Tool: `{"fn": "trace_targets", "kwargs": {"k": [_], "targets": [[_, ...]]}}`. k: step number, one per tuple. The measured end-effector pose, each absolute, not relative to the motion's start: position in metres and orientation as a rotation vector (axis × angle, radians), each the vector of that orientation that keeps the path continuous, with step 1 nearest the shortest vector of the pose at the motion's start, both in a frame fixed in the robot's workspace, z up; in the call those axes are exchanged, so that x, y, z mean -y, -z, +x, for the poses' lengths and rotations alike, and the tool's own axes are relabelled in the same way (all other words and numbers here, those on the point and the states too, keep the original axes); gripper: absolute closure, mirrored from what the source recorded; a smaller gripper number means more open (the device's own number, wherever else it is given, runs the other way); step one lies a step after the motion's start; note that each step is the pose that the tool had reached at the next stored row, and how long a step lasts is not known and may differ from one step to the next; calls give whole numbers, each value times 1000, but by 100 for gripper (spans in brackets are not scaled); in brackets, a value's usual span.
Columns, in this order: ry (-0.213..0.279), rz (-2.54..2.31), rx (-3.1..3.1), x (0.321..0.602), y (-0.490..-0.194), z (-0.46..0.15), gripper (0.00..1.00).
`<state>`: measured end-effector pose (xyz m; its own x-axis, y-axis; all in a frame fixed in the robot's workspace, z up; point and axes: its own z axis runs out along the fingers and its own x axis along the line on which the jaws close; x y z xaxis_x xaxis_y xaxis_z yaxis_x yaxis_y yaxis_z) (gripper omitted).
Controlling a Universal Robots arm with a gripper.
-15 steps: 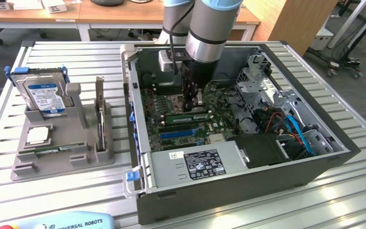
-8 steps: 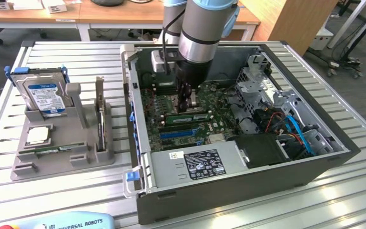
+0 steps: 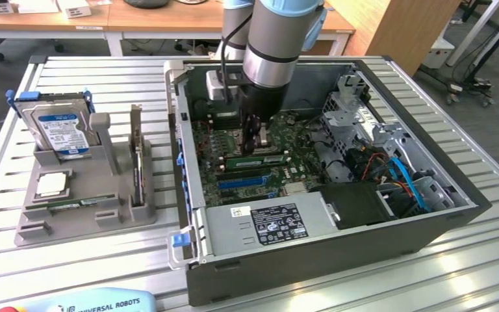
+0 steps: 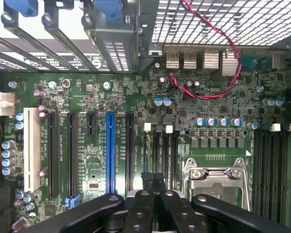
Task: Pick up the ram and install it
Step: 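Press down the ram until it locks into place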
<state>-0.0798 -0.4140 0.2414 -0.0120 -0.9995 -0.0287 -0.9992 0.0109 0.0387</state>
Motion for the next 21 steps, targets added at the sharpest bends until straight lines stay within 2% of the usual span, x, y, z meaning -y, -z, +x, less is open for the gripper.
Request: {"fn": "trace_targets", "kwargs": {"k": [21], "targets": [[75,2203,2229,414,-232,-80,90]]}}
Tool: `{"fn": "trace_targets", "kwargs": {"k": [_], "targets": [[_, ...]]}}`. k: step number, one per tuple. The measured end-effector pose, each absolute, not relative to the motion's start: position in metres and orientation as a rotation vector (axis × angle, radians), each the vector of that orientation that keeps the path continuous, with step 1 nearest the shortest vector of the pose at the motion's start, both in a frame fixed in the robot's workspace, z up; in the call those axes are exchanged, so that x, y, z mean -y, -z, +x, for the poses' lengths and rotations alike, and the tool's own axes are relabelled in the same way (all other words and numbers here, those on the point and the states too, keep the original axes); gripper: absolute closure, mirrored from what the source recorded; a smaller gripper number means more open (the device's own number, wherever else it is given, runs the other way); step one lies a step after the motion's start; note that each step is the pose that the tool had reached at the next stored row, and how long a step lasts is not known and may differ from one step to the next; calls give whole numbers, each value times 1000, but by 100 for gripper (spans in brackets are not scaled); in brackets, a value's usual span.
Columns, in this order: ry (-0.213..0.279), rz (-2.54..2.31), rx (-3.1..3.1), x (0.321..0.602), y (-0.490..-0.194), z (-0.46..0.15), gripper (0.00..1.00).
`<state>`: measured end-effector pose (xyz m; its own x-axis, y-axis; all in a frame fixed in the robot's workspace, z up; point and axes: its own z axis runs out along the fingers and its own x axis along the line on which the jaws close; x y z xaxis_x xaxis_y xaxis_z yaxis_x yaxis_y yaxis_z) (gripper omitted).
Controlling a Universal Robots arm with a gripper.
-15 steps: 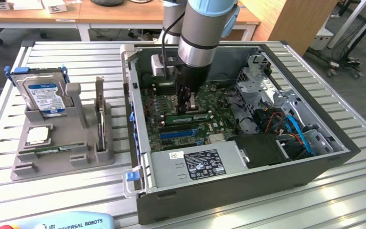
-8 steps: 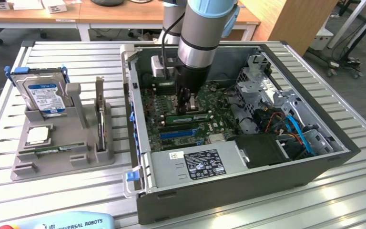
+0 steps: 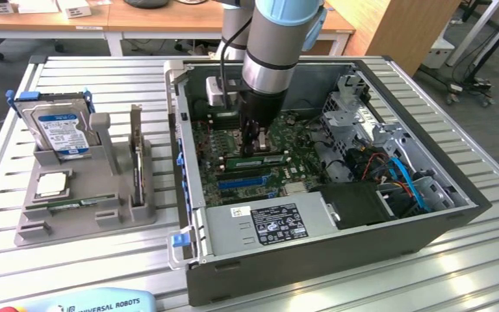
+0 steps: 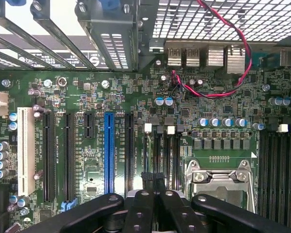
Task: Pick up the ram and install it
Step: 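Press down the ram until it locks into place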
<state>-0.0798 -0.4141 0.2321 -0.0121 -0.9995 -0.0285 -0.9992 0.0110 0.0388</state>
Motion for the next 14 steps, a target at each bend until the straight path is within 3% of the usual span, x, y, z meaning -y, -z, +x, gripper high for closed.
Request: {"fn": "trace_targets", "kwargs": {"k": [14], "targets": [[75,2203,2229,414,-229,-80,90]]}}
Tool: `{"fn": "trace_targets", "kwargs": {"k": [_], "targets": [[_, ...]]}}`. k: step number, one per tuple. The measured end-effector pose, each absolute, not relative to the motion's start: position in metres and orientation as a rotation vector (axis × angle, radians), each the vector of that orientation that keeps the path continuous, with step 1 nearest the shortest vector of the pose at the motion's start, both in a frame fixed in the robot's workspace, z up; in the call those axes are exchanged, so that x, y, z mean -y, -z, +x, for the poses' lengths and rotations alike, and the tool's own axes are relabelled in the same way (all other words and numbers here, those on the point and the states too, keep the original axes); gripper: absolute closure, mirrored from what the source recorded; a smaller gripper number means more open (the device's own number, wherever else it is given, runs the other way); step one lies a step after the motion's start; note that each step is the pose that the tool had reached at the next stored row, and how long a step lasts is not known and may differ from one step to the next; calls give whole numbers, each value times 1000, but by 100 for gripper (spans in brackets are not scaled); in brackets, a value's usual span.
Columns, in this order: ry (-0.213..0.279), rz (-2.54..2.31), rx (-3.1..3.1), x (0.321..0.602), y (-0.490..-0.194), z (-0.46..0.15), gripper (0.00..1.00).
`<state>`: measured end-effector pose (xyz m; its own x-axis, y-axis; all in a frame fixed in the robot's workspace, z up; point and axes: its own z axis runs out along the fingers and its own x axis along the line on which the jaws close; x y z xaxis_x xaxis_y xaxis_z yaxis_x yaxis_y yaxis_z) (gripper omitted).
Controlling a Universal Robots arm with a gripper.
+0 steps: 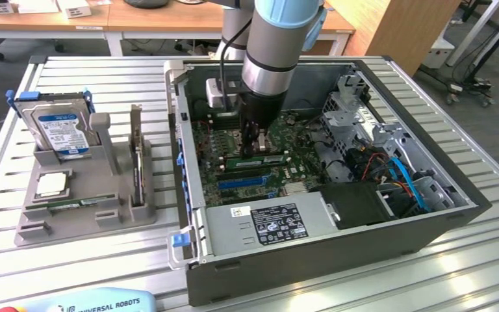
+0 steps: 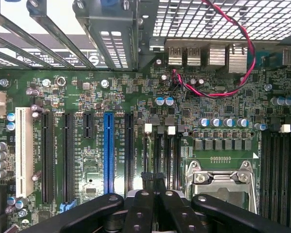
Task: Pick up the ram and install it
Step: 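Press down the ram until it locks into place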
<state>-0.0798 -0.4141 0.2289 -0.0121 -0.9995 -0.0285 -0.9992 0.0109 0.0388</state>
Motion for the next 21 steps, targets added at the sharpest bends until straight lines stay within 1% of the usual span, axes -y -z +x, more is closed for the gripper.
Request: {"fn": "trace_targets", "kwargs": {"k": [21], "targets": [[75,2203,2229,414,-226,-80,90]]}}
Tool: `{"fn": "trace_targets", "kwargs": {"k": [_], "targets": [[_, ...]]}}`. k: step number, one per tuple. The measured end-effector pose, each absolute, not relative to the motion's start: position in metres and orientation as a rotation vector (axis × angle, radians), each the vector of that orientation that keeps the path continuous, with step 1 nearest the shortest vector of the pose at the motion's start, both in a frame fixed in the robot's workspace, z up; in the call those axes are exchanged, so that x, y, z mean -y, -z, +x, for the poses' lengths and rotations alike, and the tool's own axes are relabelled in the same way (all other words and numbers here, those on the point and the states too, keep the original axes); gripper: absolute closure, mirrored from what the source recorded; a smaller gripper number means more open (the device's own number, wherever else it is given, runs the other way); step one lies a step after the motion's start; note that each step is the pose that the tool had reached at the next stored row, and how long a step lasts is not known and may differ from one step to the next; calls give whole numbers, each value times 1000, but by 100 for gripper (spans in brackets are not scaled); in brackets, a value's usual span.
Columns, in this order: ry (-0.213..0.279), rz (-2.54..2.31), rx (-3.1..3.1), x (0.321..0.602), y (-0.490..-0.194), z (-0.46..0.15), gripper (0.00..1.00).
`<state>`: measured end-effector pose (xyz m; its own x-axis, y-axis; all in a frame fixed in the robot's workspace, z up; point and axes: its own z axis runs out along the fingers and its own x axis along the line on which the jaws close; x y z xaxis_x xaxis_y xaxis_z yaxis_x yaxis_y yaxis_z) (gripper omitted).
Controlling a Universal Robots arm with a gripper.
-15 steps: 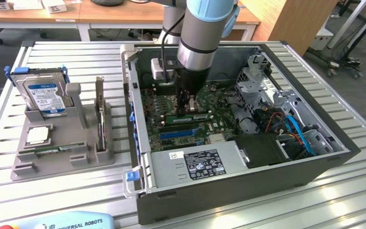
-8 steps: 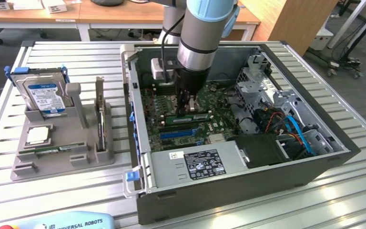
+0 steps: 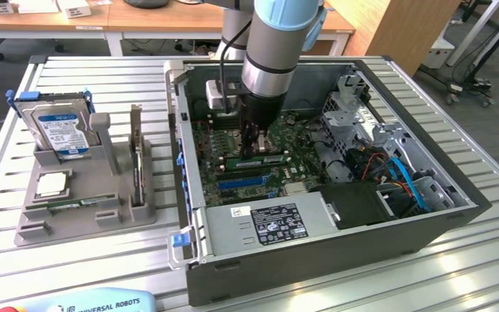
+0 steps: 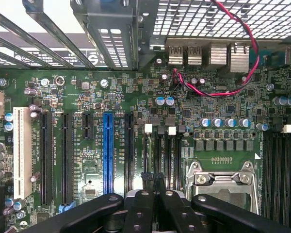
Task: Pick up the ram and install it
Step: 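Press down the ram until it locks into place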
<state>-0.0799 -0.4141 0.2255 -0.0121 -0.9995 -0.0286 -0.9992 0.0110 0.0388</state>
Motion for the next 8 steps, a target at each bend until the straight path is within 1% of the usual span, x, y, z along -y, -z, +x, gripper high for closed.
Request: {"fn": "trace_targets", "kwargs": {"k": [8], "targets": [[75,2203,2229,414,-224,-80,90]]}}
